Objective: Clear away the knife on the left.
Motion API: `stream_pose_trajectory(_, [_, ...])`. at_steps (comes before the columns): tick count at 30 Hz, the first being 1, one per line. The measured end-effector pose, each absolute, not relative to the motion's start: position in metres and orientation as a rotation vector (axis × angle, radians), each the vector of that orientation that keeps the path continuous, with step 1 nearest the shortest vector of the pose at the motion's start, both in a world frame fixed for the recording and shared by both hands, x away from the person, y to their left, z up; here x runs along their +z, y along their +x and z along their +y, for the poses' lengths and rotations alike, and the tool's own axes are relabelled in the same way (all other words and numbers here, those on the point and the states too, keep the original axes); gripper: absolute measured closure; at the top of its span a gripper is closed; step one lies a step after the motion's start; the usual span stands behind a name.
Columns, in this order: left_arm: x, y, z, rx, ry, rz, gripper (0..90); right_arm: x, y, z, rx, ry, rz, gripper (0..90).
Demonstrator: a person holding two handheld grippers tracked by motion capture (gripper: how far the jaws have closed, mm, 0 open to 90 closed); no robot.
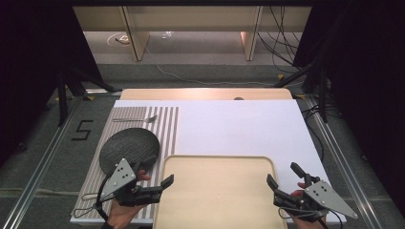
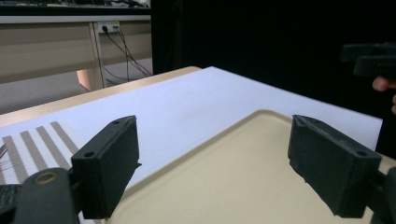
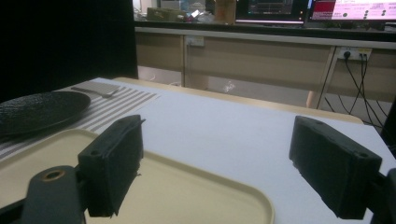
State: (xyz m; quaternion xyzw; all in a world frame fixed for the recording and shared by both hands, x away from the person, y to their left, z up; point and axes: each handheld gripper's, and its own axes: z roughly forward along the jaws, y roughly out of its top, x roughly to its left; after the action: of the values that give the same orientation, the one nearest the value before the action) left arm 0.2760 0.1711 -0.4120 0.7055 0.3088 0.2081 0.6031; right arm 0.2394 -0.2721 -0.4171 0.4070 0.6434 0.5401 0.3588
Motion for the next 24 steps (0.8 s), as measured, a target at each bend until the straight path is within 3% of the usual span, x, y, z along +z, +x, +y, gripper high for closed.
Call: stream_pose_trajectory(24, [-0.389, 0.280, 0.190, 0.575, 1.857, 0.698, 17.1, -0.418, 0.236, -0.272, 1.382, 1.040, 1.680, 19.2])
